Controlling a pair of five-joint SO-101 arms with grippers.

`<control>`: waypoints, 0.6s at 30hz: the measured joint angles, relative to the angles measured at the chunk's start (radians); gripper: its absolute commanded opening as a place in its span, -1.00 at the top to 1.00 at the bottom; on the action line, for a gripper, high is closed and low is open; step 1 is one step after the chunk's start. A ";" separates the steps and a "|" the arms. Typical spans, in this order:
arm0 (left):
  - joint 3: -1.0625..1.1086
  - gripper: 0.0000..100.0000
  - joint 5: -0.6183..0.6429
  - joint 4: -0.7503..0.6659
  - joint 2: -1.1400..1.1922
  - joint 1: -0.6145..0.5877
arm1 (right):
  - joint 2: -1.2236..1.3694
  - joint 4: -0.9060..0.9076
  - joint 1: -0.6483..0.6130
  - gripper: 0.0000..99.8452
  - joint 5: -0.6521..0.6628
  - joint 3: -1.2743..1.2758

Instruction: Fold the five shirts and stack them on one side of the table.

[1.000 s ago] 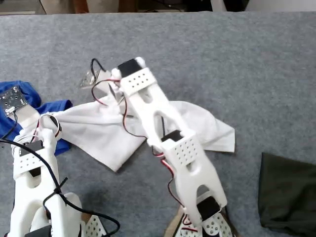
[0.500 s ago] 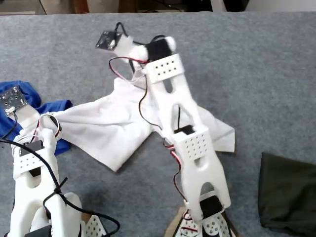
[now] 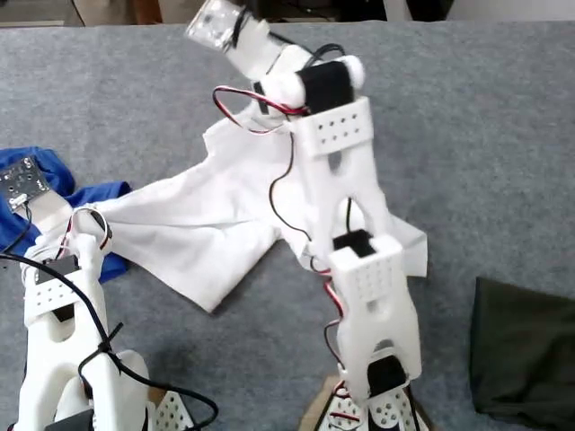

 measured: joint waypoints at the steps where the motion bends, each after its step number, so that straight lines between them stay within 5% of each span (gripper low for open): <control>1: -0.005 0.96 0.000 0.000 0.000 0.000 | -0.025 0.000 0.000 0.99 -0.008 0.000; 7: -0.146 0.96 0.049 0.112 -0.055 0.025 | -0.199 0.000 0.012 0.99 -0.017 0.000; 18: -0.766 0.96 0.112 0.644 -0.229 0.196 | -0.657 0.000 0.253 0.99 -0.133 -0.012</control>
